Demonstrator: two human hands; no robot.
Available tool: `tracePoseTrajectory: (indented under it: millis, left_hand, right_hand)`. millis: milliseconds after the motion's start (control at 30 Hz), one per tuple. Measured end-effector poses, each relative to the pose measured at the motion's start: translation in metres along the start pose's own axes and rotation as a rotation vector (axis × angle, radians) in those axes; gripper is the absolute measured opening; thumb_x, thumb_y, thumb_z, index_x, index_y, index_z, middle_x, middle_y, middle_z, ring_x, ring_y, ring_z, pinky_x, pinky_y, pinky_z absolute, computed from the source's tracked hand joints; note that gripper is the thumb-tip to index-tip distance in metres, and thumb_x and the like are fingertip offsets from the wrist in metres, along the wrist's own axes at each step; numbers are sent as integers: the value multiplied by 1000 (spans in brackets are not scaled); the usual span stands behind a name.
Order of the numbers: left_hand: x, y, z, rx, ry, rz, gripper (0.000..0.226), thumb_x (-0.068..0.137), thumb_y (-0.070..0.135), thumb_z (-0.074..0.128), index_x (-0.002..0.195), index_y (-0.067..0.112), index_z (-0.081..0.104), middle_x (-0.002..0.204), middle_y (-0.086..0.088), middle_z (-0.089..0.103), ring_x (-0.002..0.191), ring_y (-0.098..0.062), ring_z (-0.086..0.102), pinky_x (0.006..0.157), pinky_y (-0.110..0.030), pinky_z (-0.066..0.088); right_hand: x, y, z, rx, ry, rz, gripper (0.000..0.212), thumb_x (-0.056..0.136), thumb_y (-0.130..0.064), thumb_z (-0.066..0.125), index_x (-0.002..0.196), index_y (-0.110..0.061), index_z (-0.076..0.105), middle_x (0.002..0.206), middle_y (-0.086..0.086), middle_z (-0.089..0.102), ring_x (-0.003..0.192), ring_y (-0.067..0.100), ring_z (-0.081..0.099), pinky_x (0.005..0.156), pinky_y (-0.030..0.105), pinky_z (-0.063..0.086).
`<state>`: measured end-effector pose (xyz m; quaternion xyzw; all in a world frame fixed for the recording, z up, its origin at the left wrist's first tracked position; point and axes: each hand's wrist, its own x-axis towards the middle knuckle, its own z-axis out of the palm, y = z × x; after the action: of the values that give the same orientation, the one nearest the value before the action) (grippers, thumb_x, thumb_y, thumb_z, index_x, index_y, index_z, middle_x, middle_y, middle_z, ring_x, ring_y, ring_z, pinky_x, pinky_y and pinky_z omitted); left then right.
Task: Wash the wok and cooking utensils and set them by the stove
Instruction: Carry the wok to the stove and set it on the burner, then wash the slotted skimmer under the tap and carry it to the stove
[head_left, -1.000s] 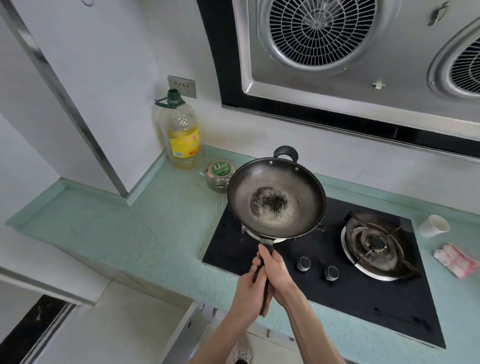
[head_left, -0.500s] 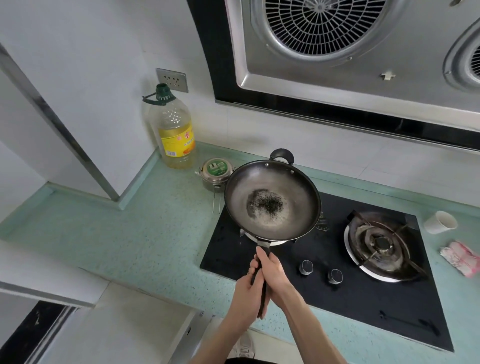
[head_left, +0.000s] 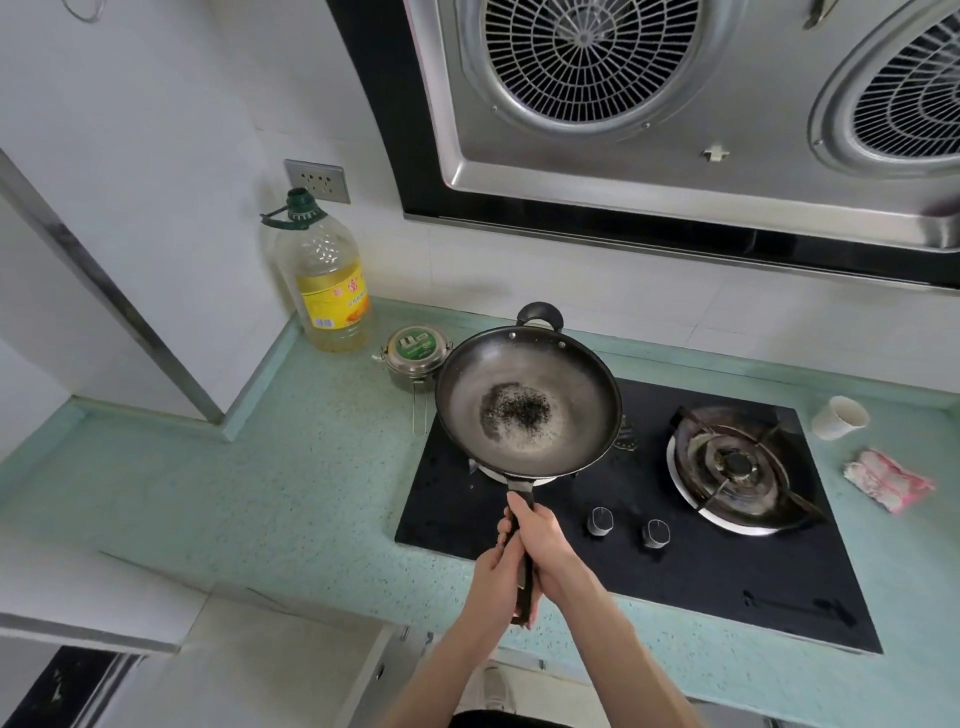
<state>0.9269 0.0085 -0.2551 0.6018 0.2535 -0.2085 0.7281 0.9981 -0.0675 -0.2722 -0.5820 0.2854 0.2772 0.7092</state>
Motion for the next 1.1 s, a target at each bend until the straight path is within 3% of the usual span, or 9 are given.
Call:
tracePoseTrajectory:
  millis: [133,267,400,467,600,700,800,933,1100]
  left_hand:
    - [-1,3,-5,-20,-8,-59,36,104,40,52,104,7,67,77,-6,73,69,-20,71,63,-30,53]
    - [-5,6,-16,142,-101,-7,46,104,47,46,109,5,64,76,-15,68,60,-26,65,58,-34,53]
    - [-14,6,-27,241,-110,114,41,106,44,43,111,8,62,84,-19,72,65,-25,68,59,-31,55]
    - [-19,1,-32,326,-55,178,40,107,44,40,106,10,61,87,-18,72,65,-19,70,61,-28,58]
    - [-25,-27,-44,473,164,336,35,108,42,36,104,21,63,90,1,69,81,-9,68,77,-29,58]
    - [-30,-55,-55,616,263,437,32,107,43,35,111,26,62,96,11,68,88,-4,65,83,-28,53]
    - [-43,-79,-62,747,325,527,33,106,42,38,125,27,59,118,17,62,109,-2,57,93,-23,45]
    - [-64,-101,-58,910,373,685,29,102,35,48,124,22,61,121,12,62,113,-8,54,89,-28,49]
    - [-83,-134,-35,1113,412,803,26,97,28,59,119,17,63,124,4,63,115,-17,57,95,-35,49]
  right_hand:
    - [-7,0,3,5,28,-16,24,103,-28,58,97,-6,58,69,8,63,59,22,60,62,35,54]
    - [-16,5,-6,-117,89,-94,34,104,-38,53,107,-5,63,83,12,76,77,27,74,74,39,61]
    - [-31,10,-22,-348,153,-282,35,104,-43,49,101,-11,63,81,0,67,77,18,65,72,31,55]
    - [-43,15,-28,-440,157,-384,29,102,-44,50,100,-18,61,86,-9,69,84,13,69,76,27,55]
    - [-77,29,-41,-654,256,-519,26,106,-40,50,125,-26,58,111,-12,69,102,6,65,79,14,47]
    - [-93,50,-58,-770,330,-658,34,106,-37,51,134,-19,58,125,-6,66,117,11,62,94,24,51]
    - [-104,76,-78,-981,421,-768,40,106,-38,50,140,-18,55,134,-3,62,123,16,56,97,32,50]
    - [-120,109,-104,-1148,455,-875,42,106,-40,47,142,-19,52,139,-2,60,129,20,54,105,42,49]
    - [-140,145,-145,-1240,461,-900,43,106,-41,48,141,-17,54,140,1,60,130,23,56,108,42,46]
